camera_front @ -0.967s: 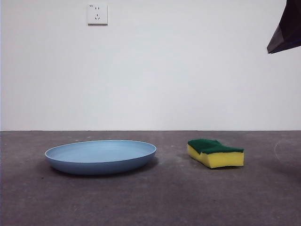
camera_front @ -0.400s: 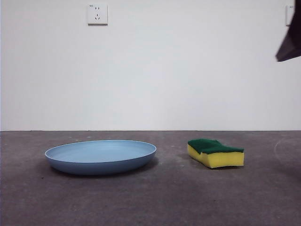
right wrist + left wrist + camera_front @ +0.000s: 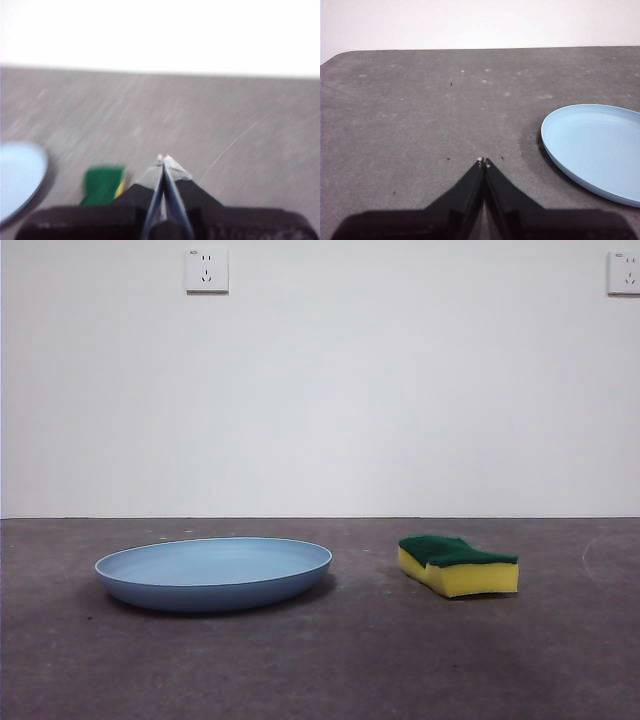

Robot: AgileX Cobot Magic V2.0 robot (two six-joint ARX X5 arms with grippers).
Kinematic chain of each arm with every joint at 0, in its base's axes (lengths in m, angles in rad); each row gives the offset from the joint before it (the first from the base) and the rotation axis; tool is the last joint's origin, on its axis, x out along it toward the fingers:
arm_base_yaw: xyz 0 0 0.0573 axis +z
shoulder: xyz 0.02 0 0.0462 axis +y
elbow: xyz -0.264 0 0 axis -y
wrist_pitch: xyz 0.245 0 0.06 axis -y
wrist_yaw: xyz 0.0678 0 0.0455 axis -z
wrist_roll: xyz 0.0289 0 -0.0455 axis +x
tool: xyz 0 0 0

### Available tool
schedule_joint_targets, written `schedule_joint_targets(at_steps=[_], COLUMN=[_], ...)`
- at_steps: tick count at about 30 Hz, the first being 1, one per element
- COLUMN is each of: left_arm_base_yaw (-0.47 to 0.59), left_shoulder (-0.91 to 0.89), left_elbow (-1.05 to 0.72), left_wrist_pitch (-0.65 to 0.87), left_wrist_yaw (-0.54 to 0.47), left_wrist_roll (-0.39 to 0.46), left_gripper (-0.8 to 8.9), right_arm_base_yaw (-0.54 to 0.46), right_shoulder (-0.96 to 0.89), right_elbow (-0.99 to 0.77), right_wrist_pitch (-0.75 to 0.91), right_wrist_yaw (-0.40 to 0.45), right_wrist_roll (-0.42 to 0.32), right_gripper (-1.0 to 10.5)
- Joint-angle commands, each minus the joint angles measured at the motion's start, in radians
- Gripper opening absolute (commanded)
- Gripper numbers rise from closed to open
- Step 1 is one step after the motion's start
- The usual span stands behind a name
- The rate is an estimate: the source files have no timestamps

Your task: Pick up the plate,pick up the cloth,clean the plate with the cloth

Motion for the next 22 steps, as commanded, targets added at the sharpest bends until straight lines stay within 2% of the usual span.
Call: schedule_joint_targets(at_steps=[1,6,9,14,22], left_arm_base_yaw=[0.003,0.003,0.003,0.003,0.003], left_shoulder=[-0.003,-0.003,-0.003,-0.003,-0.003], left_elbow=[-0.014,-0.014,-0.014,-0.014,-0.014], left_wrist_pitch=[0.004,0.004,0.004,0.004,0.004], left_wrist_yaw=[-0.003,-0.003,-0.003,-0.003,-0.003], left_wrist_roll=[-0.006,-0.006,-0.006,-0.006,-0.006], left_gripper=[-0.01,-0.01,-0.01,-0.01,-0.01], right_arm_base_yaw=[-0.048,-0.058,-0.058,-0.058,-0.057], right_shoulder=[-0.039,-0.103,-0.149,-0.265,-0.375], right_elbow=[-0.063,-0.211,-0.306,-0.433,-0.494], right_wrist_pitch=[0.09,0.219,0.246,0.249,0.207], right_wrist_yaw=[-0.046,-0.048,-0.048,-0.048,-0.048], right_wrist_roll=[-0.04,-0.038,-0.006,0.031,0.044], right_gripper=[0.0,0.0,0.0,0.0,0.0])
